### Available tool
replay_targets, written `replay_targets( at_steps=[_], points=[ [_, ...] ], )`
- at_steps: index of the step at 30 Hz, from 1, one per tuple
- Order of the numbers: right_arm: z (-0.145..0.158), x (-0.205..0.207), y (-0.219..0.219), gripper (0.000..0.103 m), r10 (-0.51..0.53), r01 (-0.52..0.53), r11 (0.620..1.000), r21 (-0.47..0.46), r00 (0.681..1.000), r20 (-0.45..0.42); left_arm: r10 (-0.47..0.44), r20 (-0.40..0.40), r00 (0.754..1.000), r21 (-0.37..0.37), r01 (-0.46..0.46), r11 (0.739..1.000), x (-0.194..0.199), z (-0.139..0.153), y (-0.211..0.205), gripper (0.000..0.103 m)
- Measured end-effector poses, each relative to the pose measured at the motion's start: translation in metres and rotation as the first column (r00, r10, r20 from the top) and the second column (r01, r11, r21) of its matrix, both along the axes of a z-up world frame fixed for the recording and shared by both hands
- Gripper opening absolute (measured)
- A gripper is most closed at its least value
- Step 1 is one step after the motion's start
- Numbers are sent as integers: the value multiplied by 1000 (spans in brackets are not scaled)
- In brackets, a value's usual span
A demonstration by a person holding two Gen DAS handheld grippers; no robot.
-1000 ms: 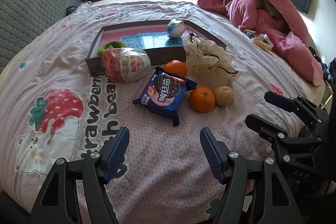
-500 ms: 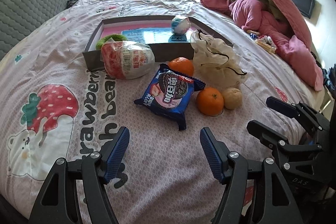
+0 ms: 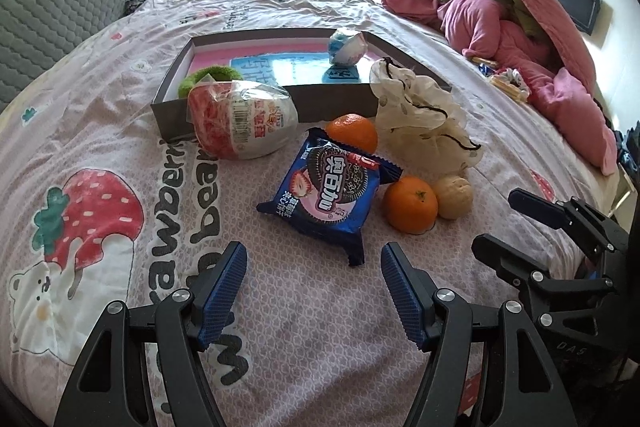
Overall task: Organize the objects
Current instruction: 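Move the left tool to the blue cookie packet while the right tool approaches the tan walnut, then close the left tool on the blue cookie packet while the right tool grasps the walnut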
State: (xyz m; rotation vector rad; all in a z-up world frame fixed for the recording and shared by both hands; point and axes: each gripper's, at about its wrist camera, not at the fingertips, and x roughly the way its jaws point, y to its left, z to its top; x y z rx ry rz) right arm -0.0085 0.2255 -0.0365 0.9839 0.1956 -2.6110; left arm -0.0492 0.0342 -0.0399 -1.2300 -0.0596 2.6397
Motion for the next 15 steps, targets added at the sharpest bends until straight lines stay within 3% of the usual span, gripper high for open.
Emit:
replay_targets(
  at_steps=[15],
  points=[
    [-6, -15, 0, 68, -19, 19, 1000, 6, 999, 27, -8, 0, 1000, -3, 8, 1000, -20, -7, 3, 71]
  ],
)
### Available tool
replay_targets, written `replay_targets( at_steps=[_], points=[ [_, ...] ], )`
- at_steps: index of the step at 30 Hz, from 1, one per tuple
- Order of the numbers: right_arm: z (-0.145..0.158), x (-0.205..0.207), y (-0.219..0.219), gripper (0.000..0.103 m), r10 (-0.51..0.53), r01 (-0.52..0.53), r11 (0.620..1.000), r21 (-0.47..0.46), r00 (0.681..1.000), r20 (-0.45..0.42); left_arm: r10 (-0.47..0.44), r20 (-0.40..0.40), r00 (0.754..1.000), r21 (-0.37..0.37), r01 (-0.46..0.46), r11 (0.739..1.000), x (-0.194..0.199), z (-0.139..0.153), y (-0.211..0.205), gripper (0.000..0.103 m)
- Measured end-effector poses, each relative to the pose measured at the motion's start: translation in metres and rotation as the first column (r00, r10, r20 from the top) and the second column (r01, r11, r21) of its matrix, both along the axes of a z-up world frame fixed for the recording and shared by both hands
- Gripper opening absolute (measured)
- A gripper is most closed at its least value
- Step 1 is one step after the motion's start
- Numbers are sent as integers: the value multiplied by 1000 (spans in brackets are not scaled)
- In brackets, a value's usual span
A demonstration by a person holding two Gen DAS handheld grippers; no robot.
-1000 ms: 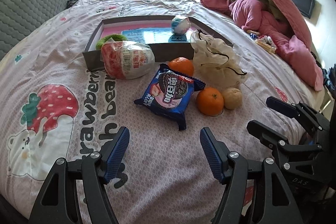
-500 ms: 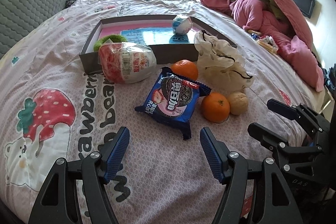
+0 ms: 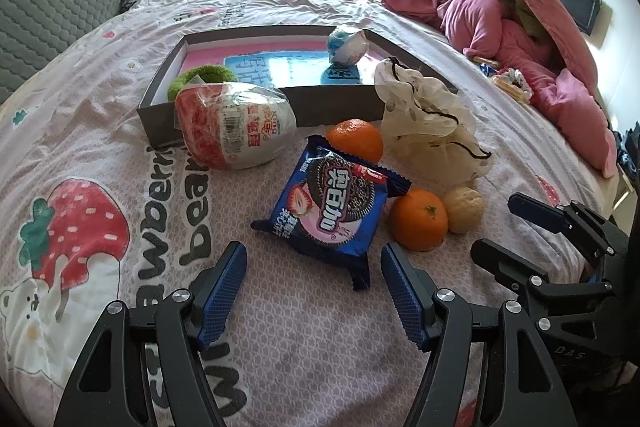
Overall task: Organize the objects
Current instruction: 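Close the left tool on the blue cookie packet while the right tool grasps the walnut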
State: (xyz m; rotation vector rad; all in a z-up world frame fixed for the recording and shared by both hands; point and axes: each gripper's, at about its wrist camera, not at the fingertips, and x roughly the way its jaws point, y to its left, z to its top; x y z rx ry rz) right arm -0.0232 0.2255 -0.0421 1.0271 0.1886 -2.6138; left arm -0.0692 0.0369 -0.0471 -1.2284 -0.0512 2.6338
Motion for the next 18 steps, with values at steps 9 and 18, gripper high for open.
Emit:
replay_targets(
  at_steps=[9, 18],
  points=[
    [-3, -7, -3, 68, 7, -7, 1000, 18, 1000, 7, -6, -2, 1000, -2, 6, 1000, -11, -3, -2, 71],
    [-4, -19, -7, 68, 15, -15, 1000, 10, 999, 29, 0, 5, 1000, -5, 0, 1000, -20, -4, 2, 71]
  ],
)
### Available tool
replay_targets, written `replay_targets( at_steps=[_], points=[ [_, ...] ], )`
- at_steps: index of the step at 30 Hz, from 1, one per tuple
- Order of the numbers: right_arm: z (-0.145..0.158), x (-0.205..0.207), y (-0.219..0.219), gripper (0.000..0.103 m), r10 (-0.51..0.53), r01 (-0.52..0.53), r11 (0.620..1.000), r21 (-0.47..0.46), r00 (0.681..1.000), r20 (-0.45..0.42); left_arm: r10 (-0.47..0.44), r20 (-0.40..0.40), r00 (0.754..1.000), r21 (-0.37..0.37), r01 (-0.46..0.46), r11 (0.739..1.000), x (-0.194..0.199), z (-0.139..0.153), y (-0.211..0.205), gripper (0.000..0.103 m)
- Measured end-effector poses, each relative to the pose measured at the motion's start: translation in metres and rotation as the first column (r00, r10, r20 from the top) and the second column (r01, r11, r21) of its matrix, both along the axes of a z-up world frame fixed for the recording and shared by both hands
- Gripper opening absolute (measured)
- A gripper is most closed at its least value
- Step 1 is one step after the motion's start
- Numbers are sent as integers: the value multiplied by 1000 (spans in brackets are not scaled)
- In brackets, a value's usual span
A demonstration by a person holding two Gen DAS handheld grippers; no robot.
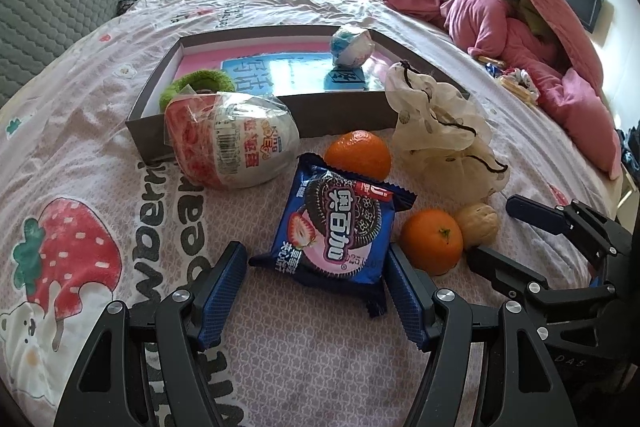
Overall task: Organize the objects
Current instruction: 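Close the left tool on the blue cookie packet while the right tool grasps the walnut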
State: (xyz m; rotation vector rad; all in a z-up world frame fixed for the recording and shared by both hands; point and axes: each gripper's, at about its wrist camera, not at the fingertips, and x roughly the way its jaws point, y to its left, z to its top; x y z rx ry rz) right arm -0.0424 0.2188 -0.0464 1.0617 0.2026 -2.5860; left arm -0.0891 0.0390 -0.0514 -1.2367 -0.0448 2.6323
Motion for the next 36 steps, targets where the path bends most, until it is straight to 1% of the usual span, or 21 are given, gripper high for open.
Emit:
replay_targets(
  at_steps=[4, 7, 9, 13, 15, 17, 20, 27, 30, 32, 36],
  points=[
    [-1, -6, -2, 67, 15, -15, 1000, -5, 1000, 15, 4, -2, 1000, -3, -4, 1000, -4, 0, 3, 71],
    [-1, -7, -6, 62, 26, -26, 1000, -2, 1000, 11, 1, -7, 1000, -12, -1, 1000, -8, 0, 6, 71],
    [-1, -7, -7, 56, 33, -33, 999, -8, 999, 10, 0, -9, 1000, -12, 0, 1000, -10, 0, 8, 71],
    [-2, -10, -6, 49, 33, -33, 999, -24, 999, 22, -3, -16, 1000, -16, 3, 1000, -14, -1, 10, 71],
    [-2, -10, -8, 43, 35, -35, 999, -15, 999, 16, -2, -18, 1000, -13, 2, 1000, -15, -2, 10, 71],
    [-3, -9, -9, 38, 41, -41, 999, -13, 999, 14, -2, -21, 1000, -11, 1, 1000, -16, -3, 10, 71],
    [-3, -7, -10, 34, 43, -43, 999, -13, 999, 0, 1, -30, 1000, -6, -1, 1000, -15, -3, 10, 71],
    [-3, 3, -12, 34, 46, -46, 999, 1, 998, -36, 16, -40, 999, 2, -16, 1000, -12, -4, 10, 70],
    [-3, 6, -14, 34, 54, -53, 999, 13, 997, -46, 19, -44, 999, 0, -19, 1000, -10, -4, 9, 67],
    [-2, 8, -14, 34, 58, -57, 998, 9, 997, -51, 13, -45, 999, 6, -13, 1000, -8, -2, 10, 59],
    [-3, 9, -13, 34, 58, -58, 998, 3, 997, -50, 4, -51, 999, -5, -4, 1000, -4, -2, 11, 55]
  ],
)
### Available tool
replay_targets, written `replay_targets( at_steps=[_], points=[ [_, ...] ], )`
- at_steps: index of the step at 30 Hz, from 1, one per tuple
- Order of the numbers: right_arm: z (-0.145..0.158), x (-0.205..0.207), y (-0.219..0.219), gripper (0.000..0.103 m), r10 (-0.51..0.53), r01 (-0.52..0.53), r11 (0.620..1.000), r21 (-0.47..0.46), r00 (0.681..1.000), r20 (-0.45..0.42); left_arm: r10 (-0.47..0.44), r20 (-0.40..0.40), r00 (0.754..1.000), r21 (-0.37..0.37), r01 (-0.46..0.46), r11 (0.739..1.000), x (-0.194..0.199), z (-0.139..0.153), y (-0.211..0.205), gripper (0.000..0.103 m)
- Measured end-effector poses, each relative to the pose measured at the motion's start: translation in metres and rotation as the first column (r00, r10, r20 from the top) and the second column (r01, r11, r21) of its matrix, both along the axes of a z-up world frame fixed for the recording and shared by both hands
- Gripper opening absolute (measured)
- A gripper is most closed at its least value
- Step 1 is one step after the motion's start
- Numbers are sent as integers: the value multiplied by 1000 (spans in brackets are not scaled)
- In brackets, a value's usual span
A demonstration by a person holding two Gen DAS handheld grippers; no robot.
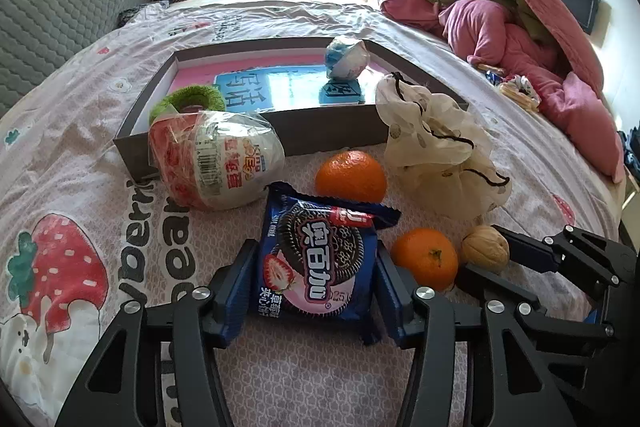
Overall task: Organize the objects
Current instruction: 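Close the left tool on the blue cookie packet while the right tool grasps the walnut, then lift the cookie packet with the left tool while the right tool lifts the walnut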
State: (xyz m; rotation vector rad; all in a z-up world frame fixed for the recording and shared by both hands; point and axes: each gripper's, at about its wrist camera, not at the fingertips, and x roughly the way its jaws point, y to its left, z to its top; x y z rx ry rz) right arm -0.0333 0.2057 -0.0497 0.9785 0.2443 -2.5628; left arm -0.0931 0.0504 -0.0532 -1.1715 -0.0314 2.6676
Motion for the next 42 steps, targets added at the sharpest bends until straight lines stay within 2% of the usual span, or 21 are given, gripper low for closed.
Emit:
replay_targets(
  at_steps=[5, 9, 20, 34, 42],
  points=[
    [1, 3, 0, 34, 11, -11, 1000, 12, 1000, -18, -9, 2, 1000, 13, 9, 1000, 6, 2, -2, 53],
    [3, 6, -1, 34, 16, -16, 1000, 7, 999, -35, -16, -6, 1000, -4, 16, 1000, 16, 4, -2, 53],
    [20, 17, -1, 34, 24, -29, 999, -43, 993, -114, -8, -22, 1000, 19, 9, 1000, 36, 16, -8, 53],
    [39, 32, 1, 34, 25, -42, 996, -75, 977, -210, 38, -96, 995, -4, -39, 999, 53, 41, -12, 53],
    [47, 36, 4, 34, 22, -46, 994, -95, 972, -232, 59, -124, 991, -7, -60, 998, 61, 52, -14, 53]
  ],
)
